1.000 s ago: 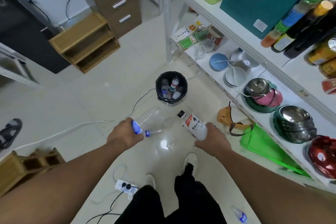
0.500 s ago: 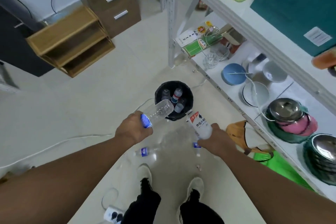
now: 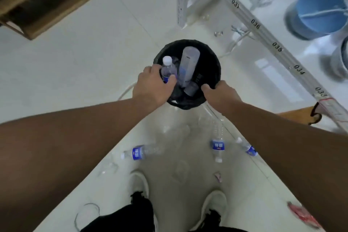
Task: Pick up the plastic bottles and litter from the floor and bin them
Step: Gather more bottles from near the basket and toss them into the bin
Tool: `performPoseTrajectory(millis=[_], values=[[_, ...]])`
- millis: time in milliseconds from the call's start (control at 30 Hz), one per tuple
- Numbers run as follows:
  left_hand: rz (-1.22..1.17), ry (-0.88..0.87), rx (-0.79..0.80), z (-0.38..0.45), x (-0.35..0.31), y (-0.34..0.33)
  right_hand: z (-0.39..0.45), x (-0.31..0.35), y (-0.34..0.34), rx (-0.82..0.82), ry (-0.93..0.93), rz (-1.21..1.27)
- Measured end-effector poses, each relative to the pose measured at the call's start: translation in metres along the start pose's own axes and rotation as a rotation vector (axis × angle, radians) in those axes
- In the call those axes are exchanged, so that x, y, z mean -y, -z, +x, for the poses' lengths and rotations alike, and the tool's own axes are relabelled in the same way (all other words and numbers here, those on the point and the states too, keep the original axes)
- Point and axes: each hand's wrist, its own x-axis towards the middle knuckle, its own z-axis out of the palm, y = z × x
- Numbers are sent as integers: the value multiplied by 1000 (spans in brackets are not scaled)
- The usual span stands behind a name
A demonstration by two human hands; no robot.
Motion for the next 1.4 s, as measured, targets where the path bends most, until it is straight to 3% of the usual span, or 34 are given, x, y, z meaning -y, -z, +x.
performPoseTrajectory(millis=[133, 300, 667, 967, 1167, 1400], values=[[37, 5, -14, -52, 14, 14, -41, -21, 0, 15, -59, 23], [121, 27, 81, -115, 12, 65, -118, -35, 37, 88, -152, -5], [129, 84, 103, -257, -64, 189, -295, -36, 148, 81, -66, 26], [126, 146, 139, -387, -77, 259, -435, -59, 176, 118, -7, -102], [95, 154, 120, -437, -46, 293, -498, -69, 162, 157, -52, -101], [82, 271, 140, -479, 45, 329, -561, -63, 112, 158, -64, -154]])
